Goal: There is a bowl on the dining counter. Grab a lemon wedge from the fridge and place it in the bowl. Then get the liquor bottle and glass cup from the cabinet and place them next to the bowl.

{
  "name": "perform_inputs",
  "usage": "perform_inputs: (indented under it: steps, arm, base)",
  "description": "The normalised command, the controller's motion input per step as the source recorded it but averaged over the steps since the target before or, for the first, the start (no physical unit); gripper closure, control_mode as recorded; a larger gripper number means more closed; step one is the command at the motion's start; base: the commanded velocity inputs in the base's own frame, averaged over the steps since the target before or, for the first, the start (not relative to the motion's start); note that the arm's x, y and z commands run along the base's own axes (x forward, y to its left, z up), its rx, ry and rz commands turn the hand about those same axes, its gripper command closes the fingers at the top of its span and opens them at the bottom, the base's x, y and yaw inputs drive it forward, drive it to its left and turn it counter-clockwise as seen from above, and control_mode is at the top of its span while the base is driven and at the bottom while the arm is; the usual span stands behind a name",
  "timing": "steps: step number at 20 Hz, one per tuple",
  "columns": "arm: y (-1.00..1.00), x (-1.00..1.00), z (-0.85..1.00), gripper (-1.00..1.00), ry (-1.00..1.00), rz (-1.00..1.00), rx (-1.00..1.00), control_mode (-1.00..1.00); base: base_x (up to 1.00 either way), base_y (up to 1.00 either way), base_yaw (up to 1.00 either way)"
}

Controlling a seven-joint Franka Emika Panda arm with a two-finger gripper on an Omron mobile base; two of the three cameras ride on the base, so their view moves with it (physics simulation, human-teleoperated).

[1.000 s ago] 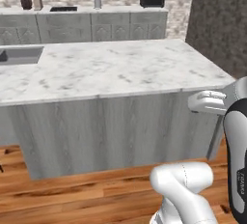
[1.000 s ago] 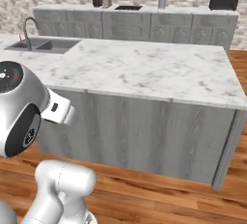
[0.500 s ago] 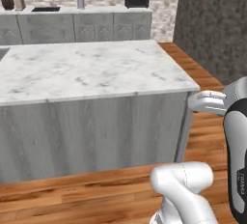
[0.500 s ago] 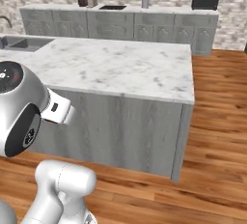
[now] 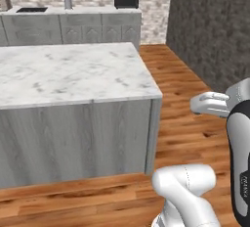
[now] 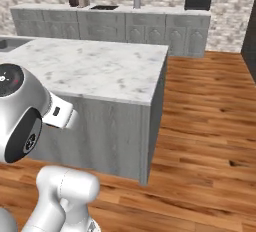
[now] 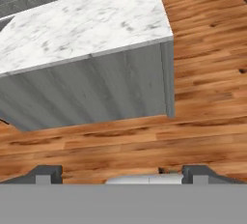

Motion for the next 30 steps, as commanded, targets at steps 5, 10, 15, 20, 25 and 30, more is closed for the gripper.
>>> perform_inputs:
  steps: [5,10,15,20,25,30]
  arm:
    - [0.00,0.00,0.00,-1.00,0.00,0.00,0.00,1.00]
    - [0.00,0.00,0.00,-1.00,0.00,0.00,0.00,1.00]
    - [0.00,0.00,0.00,-1.00,0.00,0.00,0.00,1.00]
    - [0.00,0.00,0.00,-1.00,0.00,0.00,0.00,1.00]
    - [0.00,0.00,0.00,-1.00,0.00,0.00,0.00,1.00]
    - [0.00,0.00,0.00,-1.00,0.00,0.00,0.00,1.00]
  base:
    - [0.41,-1.00,0.08]
    - [0.48,-1.00,0.10]
    - [0.65,-1.00,0.13]
    - [0.80,-1.00,0.19]
    - [0.88,-0.95,0.22]
    - [0.93,-0.91,0.23]
